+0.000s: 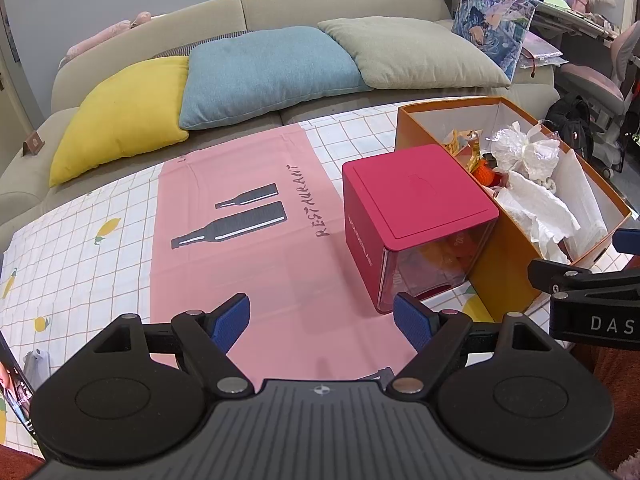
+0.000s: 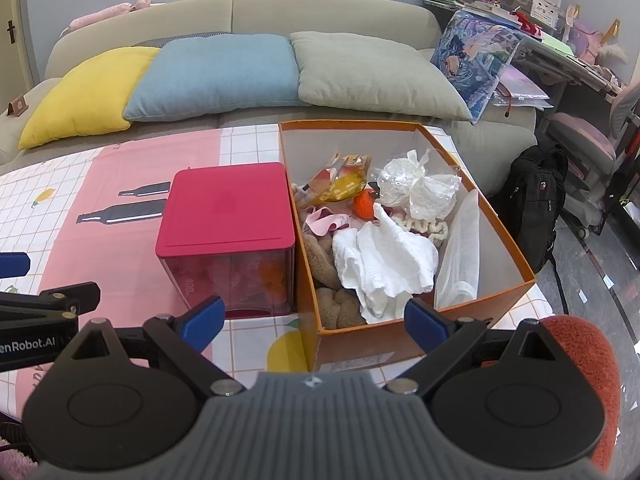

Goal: Organize soft objects

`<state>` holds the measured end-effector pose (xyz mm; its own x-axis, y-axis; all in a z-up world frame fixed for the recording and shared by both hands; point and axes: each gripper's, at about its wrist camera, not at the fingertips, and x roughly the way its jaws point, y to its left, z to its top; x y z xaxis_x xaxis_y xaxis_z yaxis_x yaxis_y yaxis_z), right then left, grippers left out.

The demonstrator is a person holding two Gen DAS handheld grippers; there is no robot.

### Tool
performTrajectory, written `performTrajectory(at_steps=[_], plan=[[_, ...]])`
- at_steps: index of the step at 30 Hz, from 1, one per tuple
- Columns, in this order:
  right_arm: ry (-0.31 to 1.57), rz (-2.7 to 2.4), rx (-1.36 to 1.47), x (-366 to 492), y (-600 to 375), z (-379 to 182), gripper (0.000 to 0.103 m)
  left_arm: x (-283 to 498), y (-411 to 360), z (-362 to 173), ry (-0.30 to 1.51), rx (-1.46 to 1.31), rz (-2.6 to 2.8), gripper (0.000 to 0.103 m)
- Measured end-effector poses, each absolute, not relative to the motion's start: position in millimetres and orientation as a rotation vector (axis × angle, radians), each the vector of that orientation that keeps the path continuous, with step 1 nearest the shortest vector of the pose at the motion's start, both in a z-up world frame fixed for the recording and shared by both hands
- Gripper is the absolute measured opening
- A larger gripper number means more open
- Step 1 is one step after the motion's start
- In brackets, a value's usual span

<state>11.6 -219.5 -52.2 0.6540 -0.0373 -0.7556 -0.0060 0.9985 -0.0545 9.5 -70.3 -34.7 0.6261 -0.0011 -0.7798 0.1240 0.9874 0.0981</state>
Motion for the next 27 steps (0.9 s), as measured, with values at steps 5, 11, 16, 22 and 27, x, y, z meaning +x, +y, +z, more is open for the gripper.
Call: performTrajectory(at_steps=[5, 11, 16, 22, 27], plan=[[0.858, -0.015, -0.057, 11.8, -219.8, -52.7, 0.095, 8.0, -69.9, -33.0, 0.894, 0.139, -0.067, 0.095], [0.859, -0.016, -0.056, 11.8, -219.5, -52.7, 0.095, 7.7, -70.1, -32.8, 0.894, 0.136, -0.068, 0.095], [0.859, -0.016, -0.054, 11.9, -219.7, -53.3, 0.095, 7.3, -70.4, -31.6, 0.896, 0.134, -0.068, 0.095], [0.859, -0.014, -0.055, 11.7, -219.4, -53.6, 0.095, 7.0, -69.9, -31.6, 0.894, 0.13, -0.066, 0.095], [0.86, -0.011, -0.055, 11.4, -219.9, -54.8, 0.095, 7.2, -69.8, -31.2, 0.894, 0.13, -0.066, 0.095]])
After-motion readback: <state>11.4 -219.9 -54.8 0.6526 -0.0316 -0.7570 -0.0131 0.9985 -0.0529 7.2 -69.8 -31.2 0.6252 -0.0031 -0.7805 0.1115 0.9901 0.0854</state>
